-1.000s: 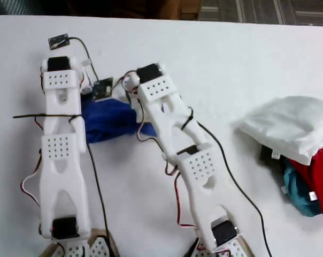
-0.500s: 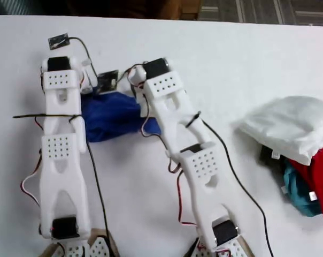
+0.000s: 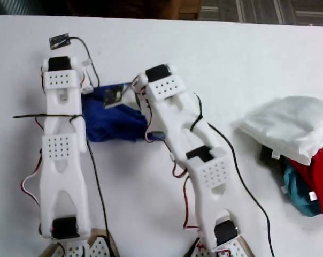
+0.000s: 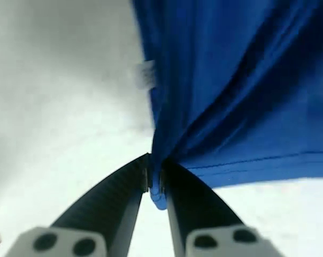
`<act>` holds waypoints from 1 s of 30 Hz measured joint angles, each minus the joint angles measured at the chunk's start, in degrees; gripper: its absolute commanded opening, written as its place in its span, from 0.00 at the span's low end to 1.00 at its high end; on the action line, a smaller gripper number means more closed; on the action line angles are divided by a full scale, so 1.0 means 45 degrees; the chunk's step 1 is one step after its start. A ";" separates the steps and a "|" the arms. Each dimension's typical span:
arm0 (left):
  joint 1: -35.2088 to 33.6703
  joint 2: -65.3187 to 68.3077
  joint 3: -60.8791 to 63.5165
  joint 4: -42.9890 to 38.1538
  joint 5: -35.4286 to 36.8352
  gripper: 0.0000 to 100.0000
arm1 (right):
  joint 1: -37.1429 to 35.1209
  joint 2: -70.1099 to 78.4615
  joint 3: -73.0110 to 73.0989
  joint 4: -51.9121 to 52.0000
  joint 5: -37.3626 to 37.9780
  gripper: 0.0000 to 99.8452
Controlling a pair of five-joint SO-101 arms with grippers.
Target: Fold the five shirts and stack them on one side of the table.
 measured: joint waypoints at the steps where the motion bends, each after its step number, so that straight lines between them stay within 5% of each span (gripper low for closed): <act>1: 0.0020 0.0000 0.0000 0.0000 0.0000 0.09 | -0.0059 -0.0293 0.0527 0.0000 0.0000 0.02; 13: 0.0059 0.0000 0.0000 0.0000 0.0020 0.09 | -0.0508 -0.1074 0.1954 -0.0684 0.0000 0.02; 22: -0.0078 0.0059 -0.0527 0.0313 0.0020 0.09 | -0.0508 -0.1016 0.1954 -0.0527 -0.0156 0.29; 30: -0.0586 -0.0703 -0.2696 0.1797 -0.0879 0.18 | -0.0508 -0.1875 0.1973 -0.0117 -0.0234 0.31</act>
